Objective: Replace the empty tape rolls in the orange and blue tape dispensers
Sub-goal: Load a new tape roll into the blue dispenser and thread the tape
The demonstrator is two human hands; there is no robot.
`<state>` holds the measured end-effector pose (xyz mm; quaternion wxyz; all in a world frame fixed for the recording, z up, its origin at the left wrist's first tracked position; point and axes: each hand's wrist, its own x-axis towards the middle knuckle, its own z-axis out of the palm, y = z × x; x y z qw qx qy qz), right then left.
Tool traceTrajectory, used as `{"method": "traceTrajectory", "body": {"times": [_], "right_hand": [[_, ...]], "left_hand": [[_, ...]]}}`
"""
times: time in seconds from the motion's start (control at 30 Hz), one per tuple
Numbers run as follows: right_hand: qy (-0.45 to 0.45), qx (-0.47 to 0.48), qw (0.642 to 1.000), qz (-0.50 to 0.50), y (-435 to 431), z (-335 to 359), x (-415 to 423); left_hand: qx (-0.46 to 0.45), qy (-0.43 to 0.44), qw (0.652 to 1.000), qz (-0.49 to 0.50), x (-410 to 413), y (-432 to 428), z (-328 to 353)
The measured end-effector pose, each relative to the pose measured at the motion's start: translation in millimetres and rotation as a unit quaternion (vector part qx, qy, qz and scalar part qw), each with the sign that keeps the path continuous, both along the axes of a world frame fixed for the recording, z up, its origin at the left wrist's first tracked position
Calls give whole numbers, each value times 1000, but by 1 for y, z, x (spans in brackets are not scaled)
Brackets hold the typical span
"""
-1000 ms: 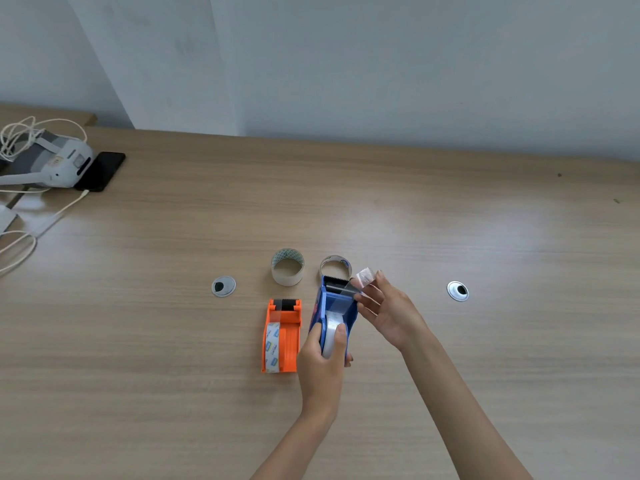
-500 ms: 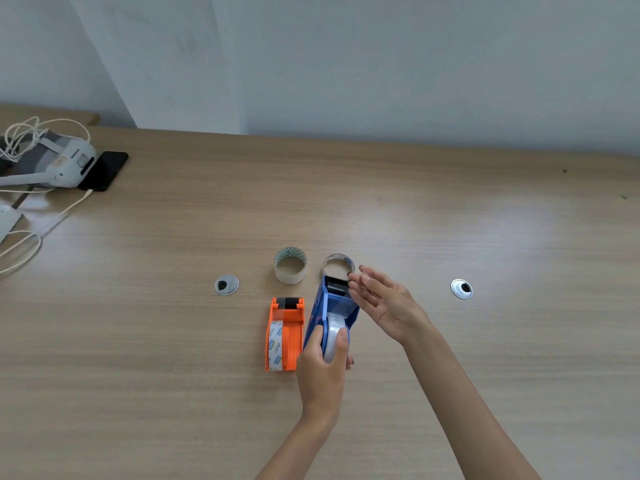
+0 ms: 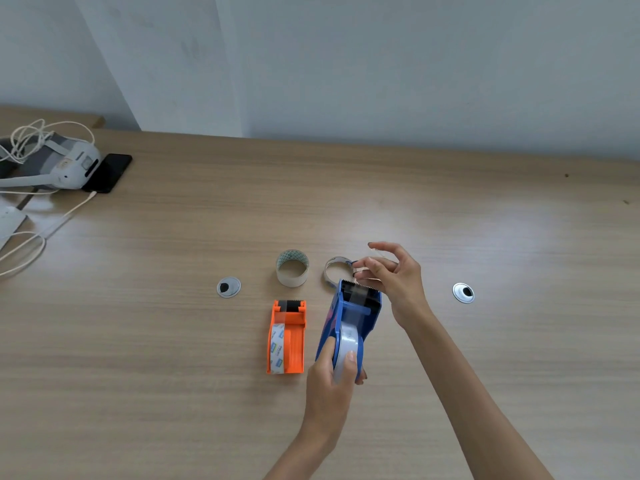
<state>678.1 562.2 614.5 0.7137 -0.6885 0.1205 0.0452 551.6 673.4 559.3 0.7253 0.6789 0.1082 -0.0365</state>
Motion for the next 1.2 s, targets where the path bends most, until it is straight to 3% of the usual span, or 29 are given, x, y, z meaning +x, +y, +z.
{"method": "traceTrajectory", "body": {"times": [0.2,0.4,0.53,0.87,1.2], "right_hand": [[20,-1,999,-45,4,-1,-19],[88,79,986,-121,3,-16,-50],[98,58,983,-147,3,-27,-48],[-5,-42,982,-186,12,-47,-47],[-80,-129,980,-126,6,-46,-35]], "left_hand": [[-10,-19,999,42,-2,2,5],[0,-39,996,77,3,3,7],[5,-42,996,74,3,4,7],[-3,-41,996,74,3,1,12],[-3,-31,998,52,1,1,11]]}}
